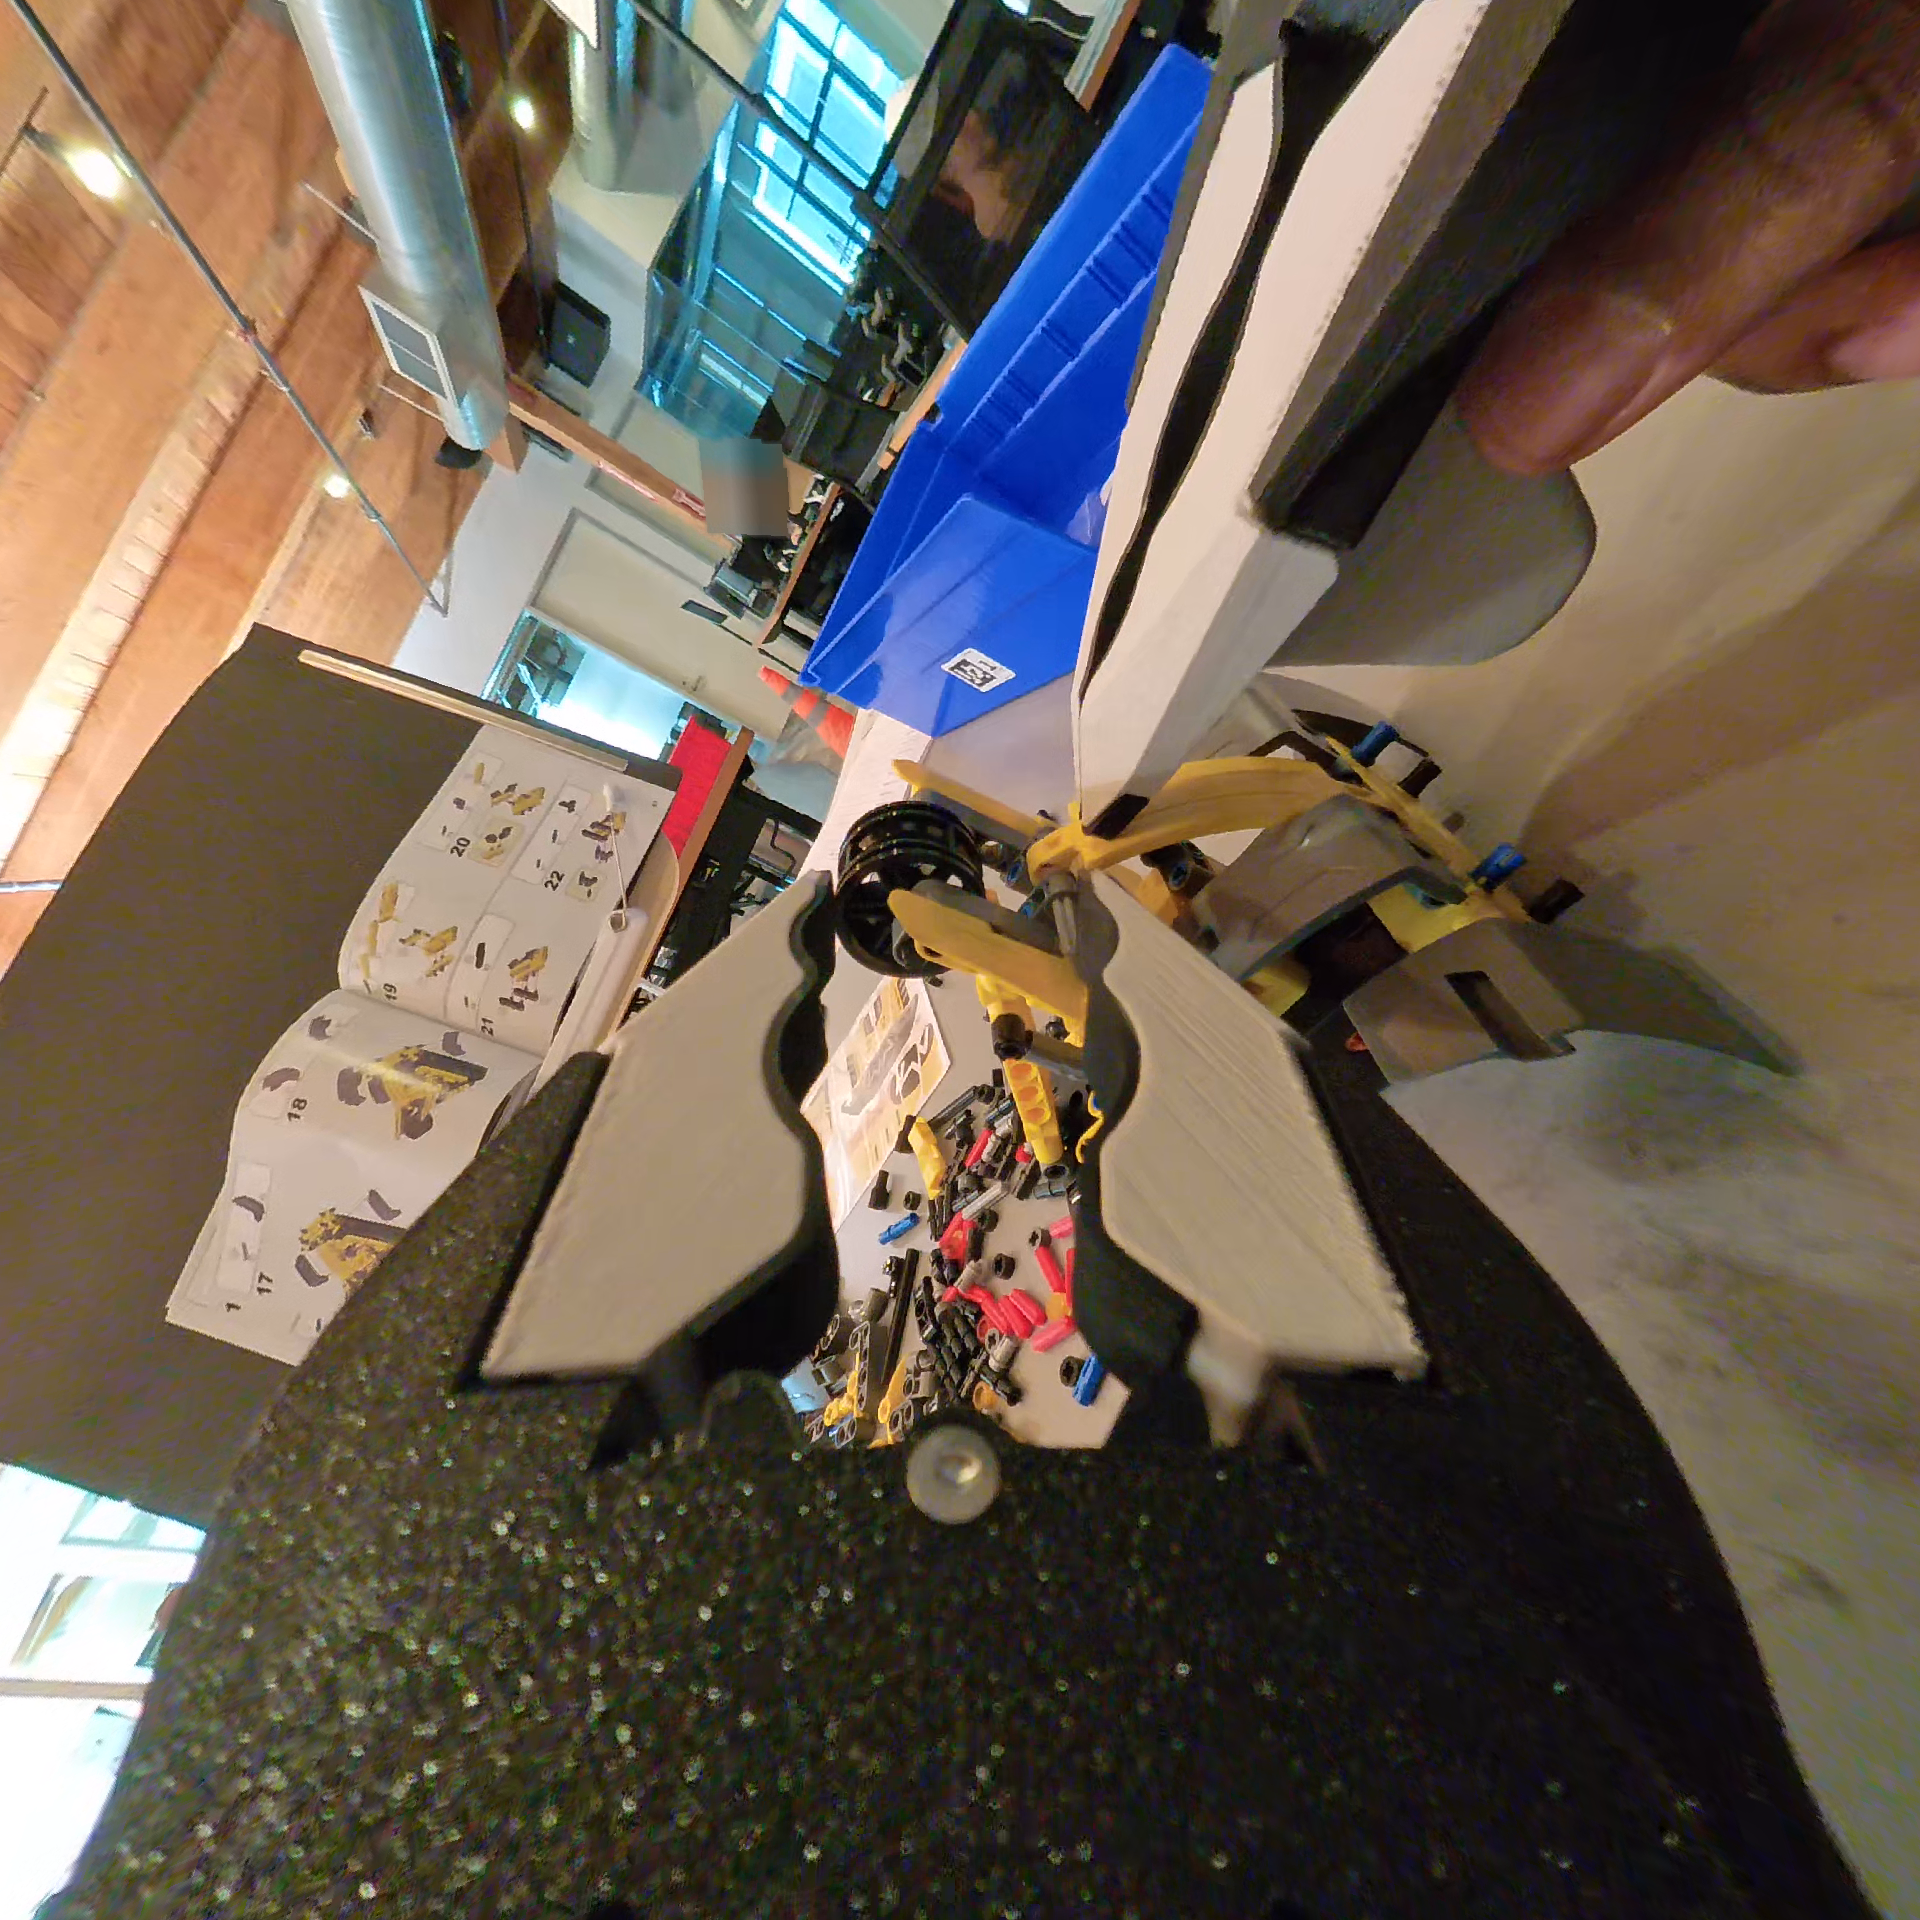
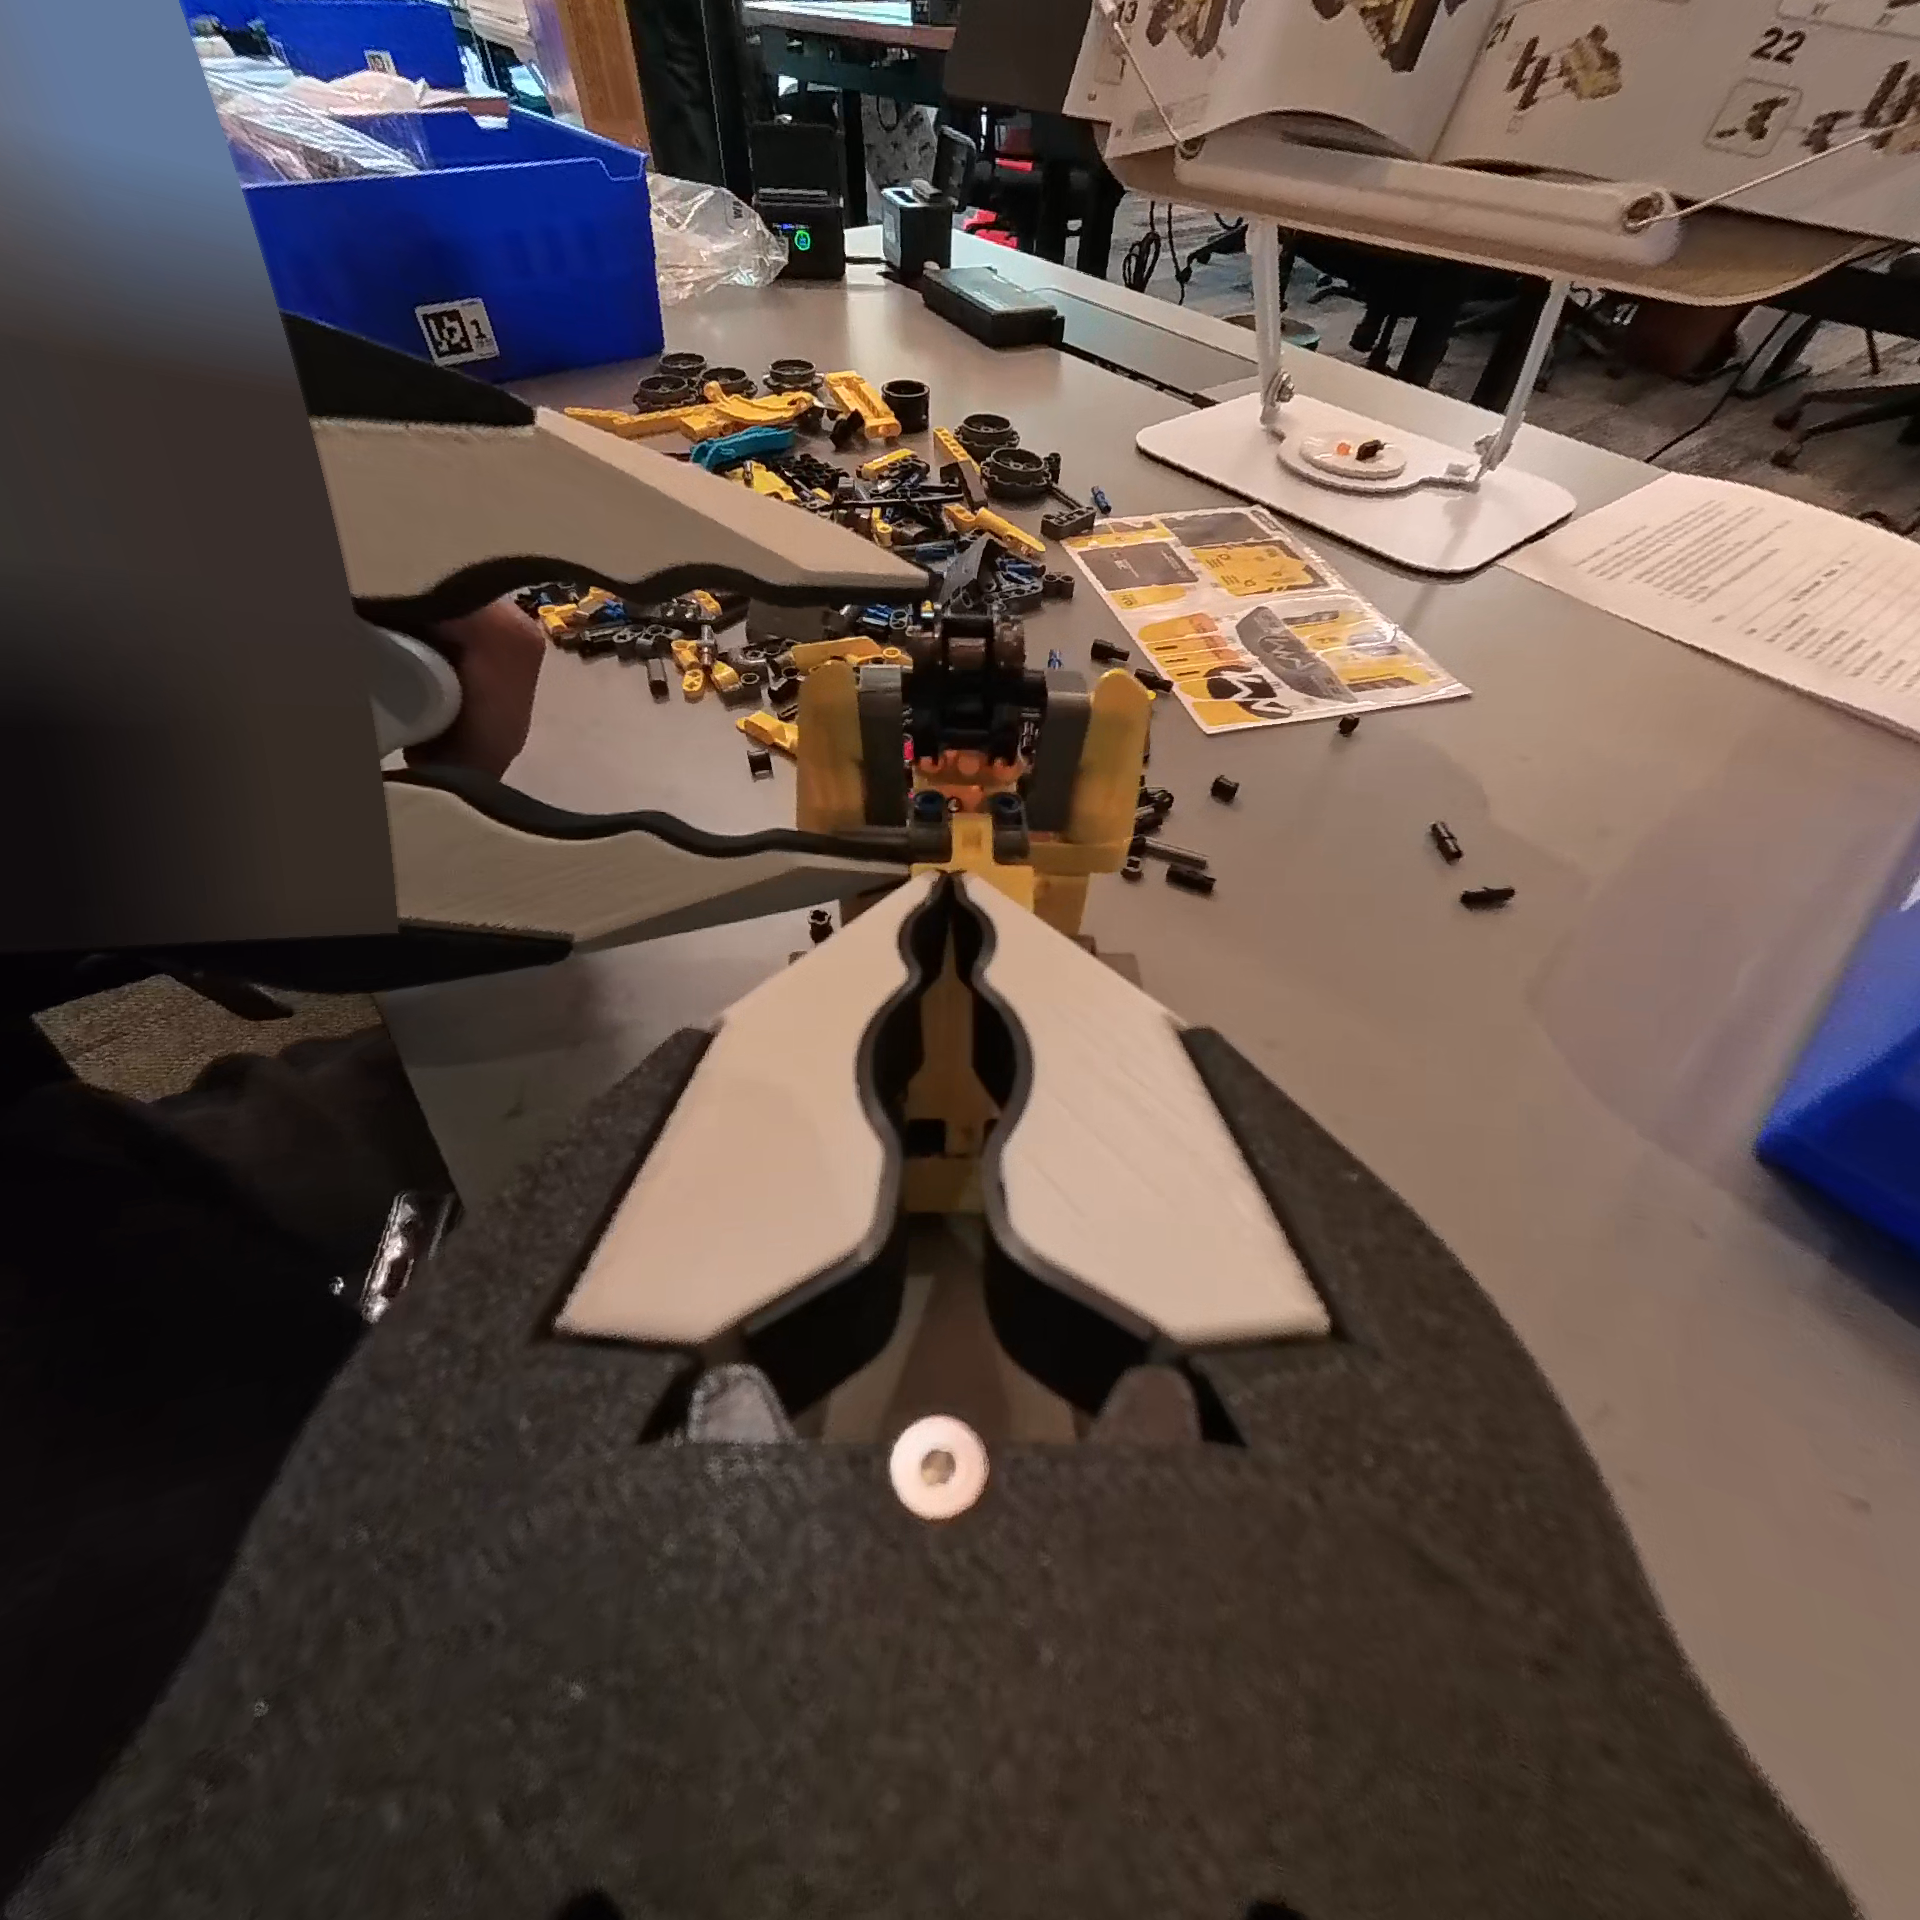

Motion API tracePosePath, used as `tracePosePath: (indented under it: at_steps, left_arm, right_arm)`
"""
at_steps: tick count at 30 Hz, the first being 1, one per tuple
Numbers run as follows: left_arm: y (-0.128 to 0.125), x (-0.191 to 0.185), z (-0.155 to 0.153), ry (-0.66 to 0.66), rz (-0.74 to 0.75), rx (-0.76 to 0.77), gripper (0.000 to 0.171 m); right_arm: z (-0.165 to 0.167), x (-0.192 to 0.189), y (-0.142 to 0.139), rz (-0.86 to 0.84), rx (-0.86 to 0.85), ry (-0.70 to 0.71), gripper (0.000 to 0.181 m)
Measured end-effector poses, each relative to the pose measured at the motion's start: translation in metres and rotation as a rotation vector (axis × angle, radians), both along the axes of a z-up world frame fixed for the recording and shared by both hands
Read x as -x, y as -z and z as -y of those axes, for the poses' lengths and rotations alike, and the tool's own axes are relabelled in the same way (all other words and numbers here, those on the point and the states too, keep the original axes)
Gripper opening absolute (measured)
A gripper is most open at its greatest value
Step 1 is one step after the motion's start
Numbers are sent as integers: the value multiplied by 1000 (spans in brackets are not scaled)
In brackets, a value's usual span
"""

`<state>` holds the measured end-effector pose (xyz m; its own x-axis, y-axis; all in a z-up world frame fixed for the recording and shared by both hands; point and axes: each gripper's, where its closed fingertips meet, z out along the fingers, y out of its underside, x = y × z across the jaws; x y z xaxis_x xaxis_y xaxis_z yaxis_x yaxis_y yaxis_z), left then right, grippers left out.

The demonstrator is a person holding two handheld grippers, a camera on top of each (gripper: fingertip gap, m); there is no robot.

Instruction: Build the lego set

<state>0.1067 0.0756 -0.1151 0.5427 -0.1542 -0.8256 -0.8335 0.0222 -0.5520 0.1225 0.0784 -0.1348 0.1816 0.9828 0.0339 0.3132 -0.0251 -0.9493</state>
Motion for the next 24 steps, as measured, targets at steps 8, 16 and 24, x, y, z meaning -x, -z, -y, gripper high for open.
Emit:
tracePosePath:
  at_steps: [8, 16, 24]
  left_arm:
    - [-1, 2, 0, 3, 35, -9, 44]
    - [0, 8, 6, -8, 181, 20, 45]
    - [6, 11, 6, 1, 364, 90, 43]
  right_arm:
    - [-20, -14, -18, -119, 12, 30, 16]
    - [-2, -2, -3, -64, 22, -68, 29]
    - [-3, 3, 15, -7, 62, -66, 24]
